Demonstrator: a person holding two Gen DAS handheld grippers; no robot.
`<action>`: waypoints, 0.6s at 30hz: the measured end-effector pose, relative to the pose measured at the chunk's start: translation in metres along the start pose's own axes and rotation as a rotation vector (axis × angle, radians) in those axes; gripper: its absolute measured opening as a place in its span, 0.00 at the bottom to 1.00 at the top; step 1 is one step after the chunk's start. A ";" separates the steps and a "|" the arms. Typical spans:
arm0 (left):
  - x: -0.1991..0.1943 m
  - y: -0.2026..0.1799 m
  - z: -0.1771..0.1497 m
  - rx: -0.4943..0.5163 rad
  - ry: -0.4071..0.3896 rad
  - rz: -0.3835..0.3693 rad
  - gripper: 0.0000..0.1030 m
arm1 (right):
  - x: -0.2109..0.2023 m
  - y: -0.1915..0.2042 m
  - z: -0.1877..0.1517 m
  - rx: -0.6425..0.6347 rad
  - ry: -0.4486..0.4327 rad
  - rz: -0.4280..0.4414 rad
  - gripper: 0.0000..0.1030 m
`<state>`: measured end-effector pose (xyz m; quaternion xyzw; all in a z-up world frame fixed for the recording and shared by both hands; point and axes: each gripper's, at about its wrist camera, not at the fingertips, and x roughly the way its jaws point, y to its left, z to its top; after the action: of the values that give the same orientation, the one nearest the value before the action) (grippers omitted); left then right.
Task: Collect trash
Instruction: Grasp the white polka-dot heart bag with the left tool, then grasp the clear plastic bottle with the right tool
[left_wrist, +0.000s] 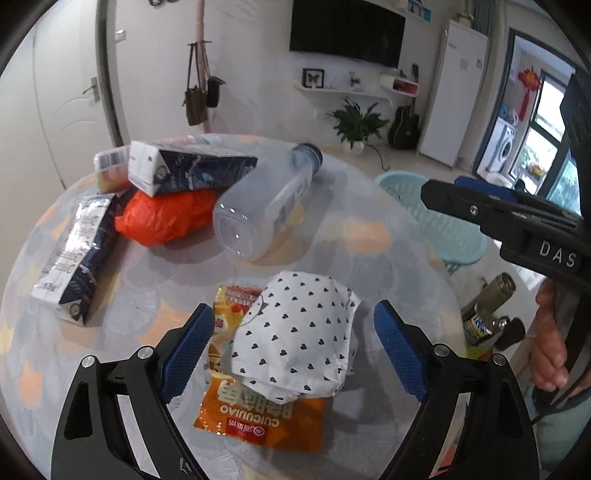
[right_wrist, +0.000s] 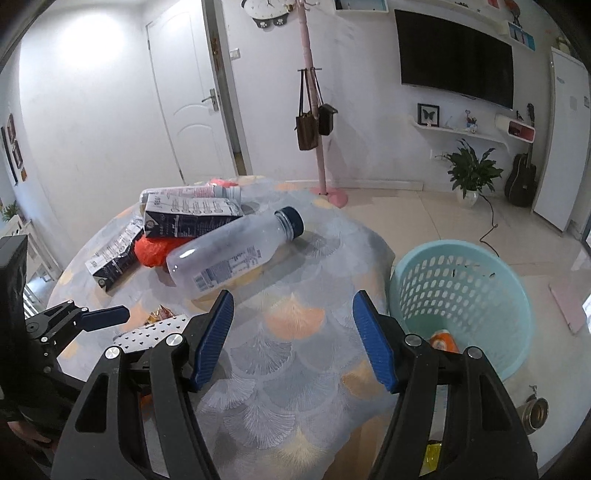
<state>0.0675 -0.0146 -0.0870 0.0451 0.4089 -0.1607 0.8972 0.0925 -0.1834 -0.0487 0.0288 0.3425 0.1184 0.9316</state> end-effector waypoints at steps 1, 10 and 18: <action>0.003 -0.001 0.000 0.006 0.013 0.002 0.80 | 0.003 0.001 0.000 0.000 0.006 -0.001 0.61; 0.003 0.019 -0.004 -0.086 0.019 -0.053 0.31 | 0.009 0.005 -0.003 -0.006 0.020 0.007 0.61; -0.022 0.047 -0.010 -0.240 -0.078 -0.165 0.19 | 0.012 0.013 0.001 -0.017 0.021 0.021 0.61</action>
<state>0.0623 0.0379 -0.0795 -0.1025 0.3925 -0.1854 0.8950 0.0994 -0.1682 -0.0535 0.0231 0.3511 0.1315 0.9268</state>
